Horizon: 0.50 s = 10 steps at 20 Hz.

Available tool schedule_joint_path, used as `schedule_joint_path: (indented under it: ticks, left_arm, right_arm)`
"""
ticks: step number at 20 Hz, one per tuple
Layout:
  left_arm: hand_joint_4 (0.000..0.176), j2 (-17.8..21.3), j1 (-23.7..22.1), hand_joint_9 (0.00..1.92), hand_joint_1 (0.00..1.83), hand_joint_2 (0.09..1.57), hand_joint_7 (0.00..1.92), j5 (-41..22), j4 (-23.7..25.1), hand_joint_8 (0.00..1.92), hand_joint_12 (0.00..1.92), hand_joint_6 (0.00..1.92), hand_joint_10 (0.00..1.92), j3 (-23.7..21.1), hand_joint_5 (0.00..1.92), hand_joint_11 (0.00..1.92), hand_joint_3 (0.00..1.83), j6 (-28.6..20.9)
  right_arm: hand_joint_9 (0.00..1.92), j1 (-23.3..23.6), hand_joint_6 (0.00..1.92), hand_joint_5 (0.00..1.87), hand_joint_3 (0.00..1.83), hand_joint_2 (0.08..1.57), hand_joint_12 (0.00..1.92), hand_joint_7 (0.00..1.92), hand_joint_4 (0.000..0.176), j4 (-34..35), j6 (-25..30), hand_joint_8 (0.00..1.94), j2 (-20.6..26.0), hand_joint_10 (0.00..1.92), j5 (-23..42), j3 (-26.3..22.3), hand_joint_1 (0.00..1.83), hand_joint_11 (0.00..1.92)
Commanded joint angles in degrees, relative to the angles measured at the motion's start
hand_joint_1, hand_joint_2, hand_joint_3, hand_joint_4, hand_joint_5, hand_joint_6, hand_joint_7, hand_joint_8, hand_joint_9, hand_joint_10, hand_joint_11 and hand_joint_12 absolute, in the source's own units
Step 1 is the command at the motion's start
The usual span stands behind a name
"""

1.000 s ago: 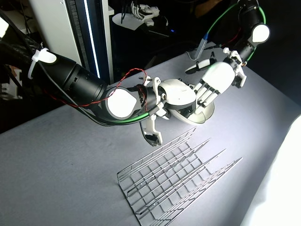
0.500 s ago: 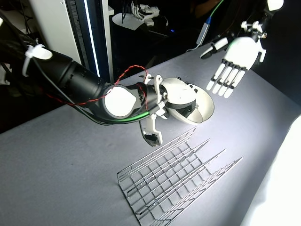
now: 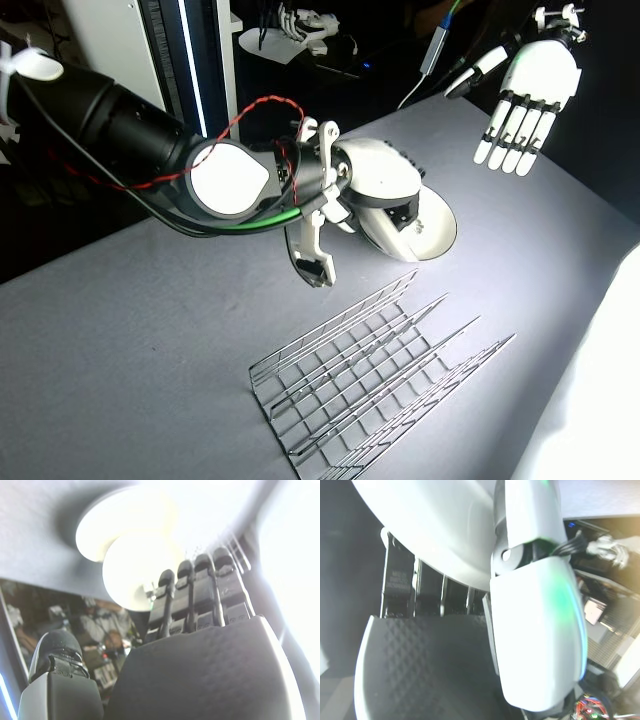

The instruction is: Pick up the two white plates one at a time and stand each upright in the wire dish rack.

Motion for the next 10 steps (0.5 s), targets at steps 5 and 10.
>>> schedule_joint_path:
  ticks: [5,10]
  left_arm:
    - [0.0,0.3,0.9,0.05,0.0,1.0,0.06,-1.0,-4.5,0.0,0.19,0.0,0.0,0.1,0.08,0.0,0.0,0.7]
    - [0.0,-0.6,1.0,0.05,0.0,1.01,0.07,-1.9,-4.6,0.0,0.2,0.0,0.0,1.3,0.08,0.0,0.0,1.2]
  right_arm:
    - [1.05,1.8,0.98,0.93,0.0,1.08,1.27,1.08,0.0,8.1,0.4,0.75,2.9,1.07,4.9,-2.9,1.39,0.91]
    - [1.04,3.6,0.98,0.93,0.0,1.08,1.27,1.06,0.0,14.6,0.8,0.79,5.7,1.09,4.8,-6.0,1.39,0.9]
